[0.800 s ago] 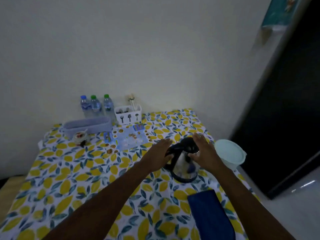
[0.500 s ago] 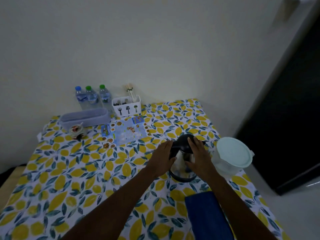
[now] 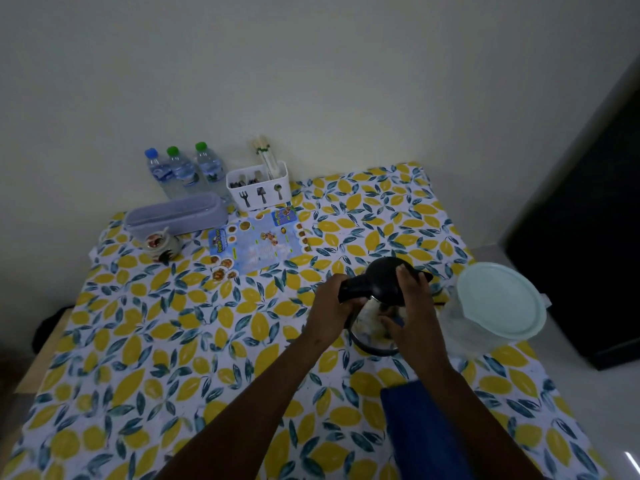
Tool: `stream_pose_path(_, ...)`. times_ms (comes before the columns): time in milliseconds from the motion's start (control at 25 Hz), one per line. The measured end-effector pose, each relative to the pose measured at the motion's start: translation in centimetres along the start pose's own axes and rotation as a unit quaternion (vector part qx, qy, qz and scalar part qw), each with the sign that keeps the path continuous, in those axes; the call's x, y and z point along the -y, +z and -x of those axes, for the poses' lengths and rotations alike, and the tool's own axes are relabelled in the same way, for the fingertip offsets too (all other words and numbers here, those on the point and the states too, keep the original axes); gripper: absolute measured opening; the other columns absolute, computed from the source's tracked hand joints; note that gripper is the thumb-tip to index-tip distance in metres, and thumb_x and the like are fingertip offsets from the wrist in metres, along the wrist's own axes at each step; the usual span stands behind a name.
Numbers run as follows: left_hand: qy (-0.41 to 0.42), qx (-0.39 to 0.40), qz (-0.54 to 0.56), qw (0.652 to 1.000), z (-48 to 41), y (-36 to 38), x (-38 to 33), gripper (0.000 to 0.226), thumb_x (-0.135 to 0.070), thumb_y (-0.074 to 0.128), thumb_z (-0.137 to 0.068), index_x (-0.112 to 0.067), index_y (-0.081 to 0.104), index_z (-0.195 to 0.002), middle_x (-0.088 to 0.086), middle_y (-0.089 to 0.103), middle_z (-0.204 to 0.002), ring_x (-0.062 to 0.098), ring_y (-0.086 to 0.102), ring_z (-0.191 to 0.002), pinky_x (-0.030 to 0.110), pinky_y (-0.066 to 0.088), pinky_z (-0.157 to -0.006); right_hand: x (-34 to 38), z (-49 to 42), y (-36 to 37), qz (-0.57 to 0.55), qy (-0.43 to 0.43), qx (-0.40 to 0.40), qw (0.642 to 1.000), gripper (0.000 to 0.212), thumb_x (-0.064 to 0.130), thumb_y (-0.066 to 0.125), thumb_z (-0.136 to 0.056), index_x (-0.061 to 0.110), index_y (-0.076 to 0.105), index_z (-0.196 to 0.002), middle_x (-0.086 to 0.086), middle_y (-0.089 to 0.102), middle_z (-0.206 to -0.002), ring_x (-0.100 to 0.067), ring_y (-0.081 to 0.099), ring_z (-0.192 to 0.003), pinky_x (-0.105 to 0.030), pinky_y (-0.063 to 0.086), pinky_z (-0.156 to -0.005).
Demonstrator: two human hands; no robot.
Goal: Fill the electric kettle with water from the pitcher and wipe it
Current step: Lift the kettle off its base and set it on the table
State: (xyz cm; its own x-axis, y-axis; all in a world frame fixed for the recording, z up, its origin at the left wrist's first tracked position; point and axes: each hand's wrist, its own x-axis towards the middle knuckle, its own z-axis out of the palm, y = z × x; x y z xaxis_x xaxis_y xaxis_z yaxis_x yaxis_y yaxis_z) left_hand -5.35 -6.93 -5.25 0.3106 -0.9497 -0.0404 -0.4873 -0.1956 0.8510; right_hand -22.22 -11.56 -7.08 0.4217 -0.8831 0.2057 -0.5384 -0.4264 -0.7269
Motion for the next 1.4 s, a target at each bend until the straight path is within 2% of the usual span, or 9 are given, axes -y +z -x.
stream_pose_path(160, 0.012, -0.02, 0.04, 0.999, 3.0, -1.9, -1.0, 0.023, -0.027, 0.067, -0.089, -0.04, 0.049, -0.091, -0.007, 0.056, -0.087, -0.004, 0.054, -0.074, 0.013, 0.044, -0.065, 1.8, 1.1, -1.0, 0.017, -0.039, 0.008, 0.999, 0.094, 0.019, 0.076, -0.076, 0.026, 0.017, -0.149, 0.011, 0.017, -0.155, -0.017, 0.004, -0.146, -0.044, 0.024, -0.113)
stream_pose_path(320, -0.022, -0.022, 0.032, 0.999, 8.1, -6.1, 1.2, 0.024, -0.028, 0.066, -0.089, -0.031, 0.051, -0.107, -0.011, 0.058, -0.099, -0.006, 0.055, -0.086, 0.004, 0.041, -0.068, 5.5, 4.8, 0.8, 0.003, -0.083, 0.046, 0.995, 0.092, 0.024, 0.074, -0.079, 0.029, 0.014, -0.149, 0.009, 0.02, -0.156, -0.017, 0.008, -0.146, -0.04, 0.028, -0.108)
stream_pose_path(600, -0.077, -0.008, 0.032, 0.996, 17.4, -11.9, 8.5, 0.022, -0.03, 0.067, -0.088, -0.033, 0.054, -0.105, -0.013, 0.059, -0.104, -0.015, 0.053, -0.087, 0.007, 0.041, -0.071, 9.7, 12.8, 7.7, 0.029, -0.094, 0.141, 0.985, 0.092, 0.032, 0.068, -0.084, 0.043, 0.001, -0.146, 0.023, 0.007, -0.153, -0.011, 0.005, -0.144, -0.043, 0.036, -0.109)
stream_pose_path(720, -0.089, -0.004, 0.033, 0.995, 19.9, -13.8, 11.2, 0.035, -0.043, 0.069, -0.083, -0.027, 0.056, -0.111, -0.008, 0.061, -0.11, -0.009, 0.055, -0.092, 0.018, 0.042, -0.078, 10.9, 15.1, 9.7, 0.065, -0.116, 0.172, 0.976, 0.093, 0.035, 0.065, -0.086, 0.04, -0.006, -0.147, 0.018, 0.003, -0.156, -0.012, 0.004, -0.145, -0.043, 0.031, -0.113)
stream_pose_path(840, -0.073, 0.002, 0.031, 0.997, 20.9, -15.3, 12.5, 0.053, -0.059, 0.062, -0.073, -0.026, 0.056, -0.115, -0.005, 0.061, -0.113, 0.001, 0.058, -0.1, 0.022, 0.045, -0.082, 11.7, 16.3, 11.0, 0.118, -0.106, 0.128, 0.979, 0.098, 0.043, 0.066, -0.082, 0.025, -0.002, -0.15, 0.002, 0.008, -0.159, -0.015, 0.003, -0.146, -0.045, 0.027, -0.114)
stream_pose_path(960, -0.051, 0.02, 0.02, 0.998, 21.2, -15.8, 12.2, 0.046, -0.047, 0.067, -0.082, -0.022, 0.055, -0.119, -0.008, 0.058, -0.112, 0.003, 0.057, -0.103, 0.03, 0.047, -0.087, 11.4, 16.5, 11.5, 0.196, -0.082, 0.102, 0.972, 0.101, 0.06, 0.055, -0.078, 0.015, 0.001, -0.15, -0.008, 0.01, -0.159, -0.02, 0.0, -0.145, -0.053, 0.025, -0.112)
stream_pose_path(1160, 0.083, -0.017, -0.159, 0.984, 19.8, -13.8, 9.1, 0.062, -0.062, 0.055, -0.084, -0.018, 0.049, -0.127, 0.003, 0.061, -0.116, 0.019, 0.058, -0.106, 0.038, 0.048, -0.093, 10.6, 16.6, 11.5, 0.214, -0.054, 0.124, 0.967, 0.099, 0.07, 0.045, -0.077, 0.018, 0.004, -0.15, -0.001, 0.001, -0.159, -0.014, -0.005, -0.144, -0.051, 0.017, -0.113)
stream_pose_path(1280, 0.04, -0.042, -0.221, 0.974, 19.2, -11.9, 8.1, 0.08, -0.072, 0.051, -0.078, -0.017, 0.042, -0.136, 0.004, 0.057, -0.131, 0.023, 0.052, -0.121, 0.046, 0.037, -0.107, 10.2, 16.8, 11.6, 0.21, -0.049, 0.155, 0.964, 0.109, 0.076, 0.044, -0.072, 0.03, -0.023, -0.144, 0.002, -0.011, -0.159, -0.011, -0.015, -0.144, -0.045, 0.003, -0.113)
stream_pose_path(1400, -0.001, -0.058, -0.26, 0.964, 19.0, -11.0, 8.2, 0.08, -0.07, 0.049, -0.081, -0.016, 0.038, -0.14, 0.004, 0.053, -0.138, 0.022, 0.047, -0.128, 0.046, 0.028, -0.112, 9.8, 16.9, 12.1, 0.223, -0.059, 0.141, 0.963, 0.113, 0.07, 0.053, -0.074, 0.029, -0.027, -0.143, 0.006, -0.021, -0.158, -0.014, -0.014, -0.144, -0.045, 0.005, -0.114)
